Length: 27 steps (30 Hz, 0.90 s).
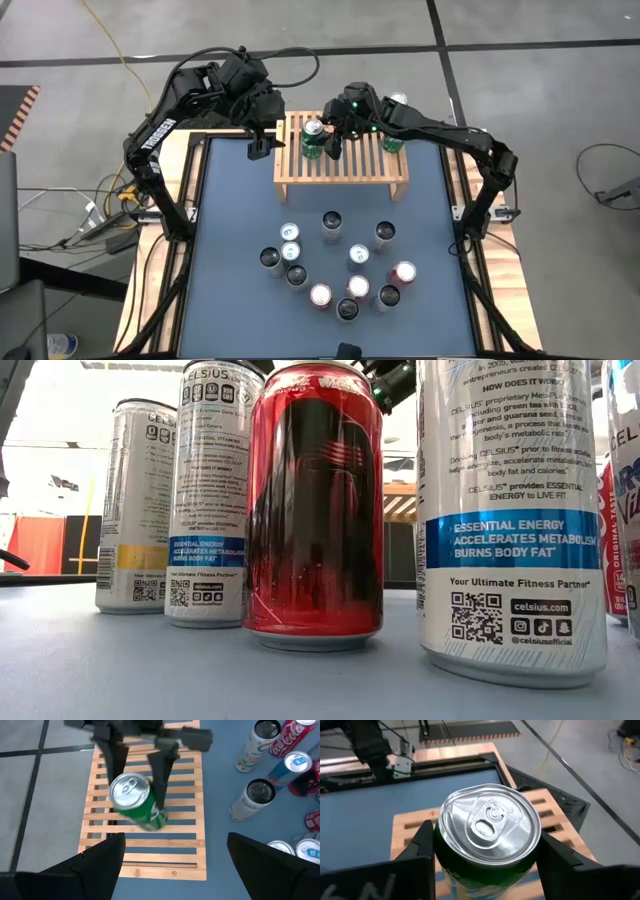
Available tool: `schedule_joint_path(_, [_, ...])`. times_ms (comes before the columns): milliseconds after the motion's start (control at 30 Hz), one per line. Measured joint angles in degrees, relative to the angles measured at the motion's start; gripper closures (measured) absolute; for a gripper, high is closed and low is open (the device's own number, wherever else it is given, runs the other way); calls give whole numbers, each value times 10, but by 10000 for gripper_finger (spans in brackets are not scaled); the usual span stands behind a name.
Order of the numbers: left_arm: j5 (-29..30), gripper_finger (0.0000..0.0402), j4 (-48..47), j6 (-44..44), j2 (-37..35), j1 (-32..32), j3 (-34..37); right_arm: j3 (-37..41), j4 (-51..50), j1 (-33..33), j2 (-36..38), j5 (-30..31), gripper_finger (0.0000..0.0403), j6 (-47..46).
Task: Place canned beverage on shelf
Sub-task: Put the green soda can on the shelf aligned with the other green soda can
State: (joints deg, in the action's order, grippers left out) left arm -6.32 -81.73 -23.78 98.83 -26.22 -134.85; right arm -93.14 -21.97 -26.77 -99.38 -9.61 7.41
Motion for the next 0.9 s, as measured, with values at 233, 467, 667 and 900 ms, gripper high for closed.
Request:
schedule_joint_path(233, [12, 65, 1, -10, 0, 0, 0, 0, -47, 10, 85, 20, 202, -22])
schedule_joint_path(467, [12, 65, 3, -16, 0, 0, 0, 1, -207, 26, 191, 116, 201, -48])
schedule_joint_path(667, [12, 65, 10, -27, 0, 0, 0, 5, -324, 67, 267, 194, 201, -105])
schedule_joint_path(900, [12, 65, 25, -28, 0, 0, 0, 112, -320, 127, 356, 269, 201, -193])
